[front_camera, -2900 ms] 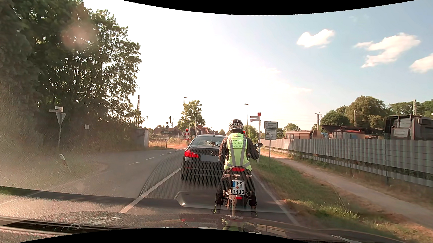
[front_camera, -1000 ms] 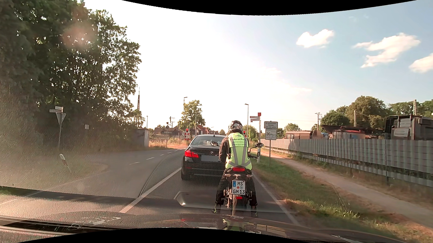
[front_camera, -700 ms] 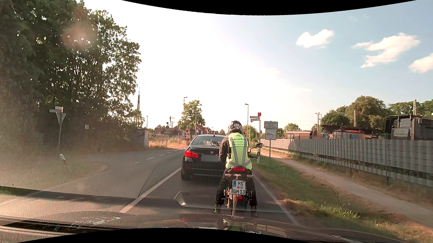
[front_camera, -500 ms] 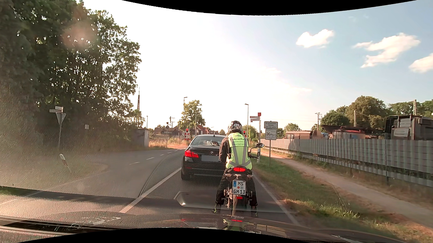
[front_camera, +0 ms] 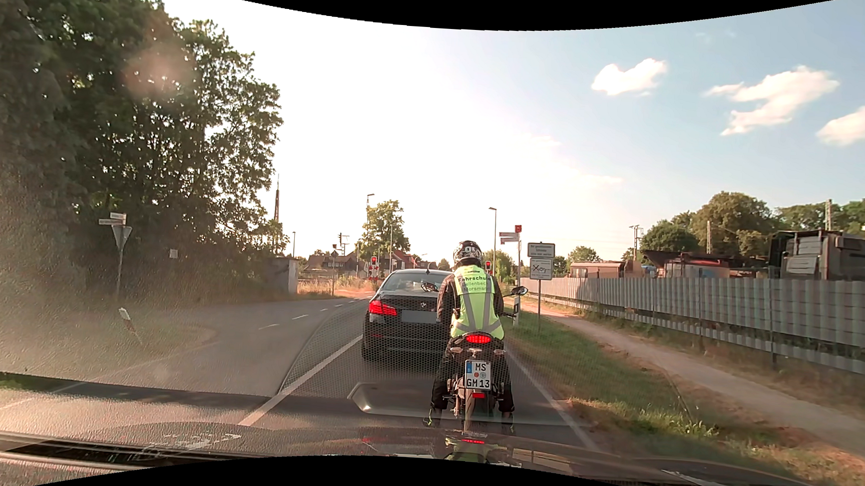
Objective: Follow the waypoints while adhering to traffic rules and regulations
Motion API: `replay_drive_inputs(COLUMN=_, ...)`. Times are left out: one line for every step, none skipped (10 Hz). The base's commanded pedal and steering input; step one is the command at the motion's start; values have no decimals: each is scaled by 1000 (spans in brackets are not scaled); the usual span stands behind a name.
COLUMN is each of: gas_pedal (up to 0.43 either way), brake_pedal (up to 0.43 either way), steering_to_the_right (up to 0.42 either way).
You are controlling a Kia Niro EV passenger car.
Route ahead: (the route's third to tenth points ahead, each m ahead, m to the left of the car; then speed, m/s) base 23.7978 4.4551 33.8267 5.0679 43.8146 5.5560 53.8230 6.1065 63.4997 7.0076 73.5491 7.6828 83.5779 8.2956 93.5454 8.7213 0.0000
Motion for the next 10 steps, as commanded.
replay_drive_inputs(gas_pedal=0, brake_pedal=341, steering_to_the_right=6)
replay_drive_inputs(gas_pedal=0, brake_pedal=341, steering_to_the_right=6)
replay_drive_inputs(gas_pedal=0, brake_pedal=341, steering_to_the_right=6)
replay_drive_inputs(gas_pedal=0, brake_pedal=341, steering_to_the_right=6)
replay_drive_inputs(gas_pedal=0, brake_pedal=335, steering_to_the_right=6)
replay_drive_inputs(gas_pedal=0, brake_pedal=335, steering_to_the_right=6)
replay_drive_inputs(gas_pedal=0, brake_pedal=335, steering_to_the_right=6)
replay_drive_inputs(gas_pedal=0, brake_pedal=335, steering_to_the_right=6)
replay_drive_inputs(gas_pedal=0, brake_pedal=335, steering_to_the_right=6)
replay_drive_inputs(gas_pedal=0, brake_pedal=335, steering_to_the_right=6)
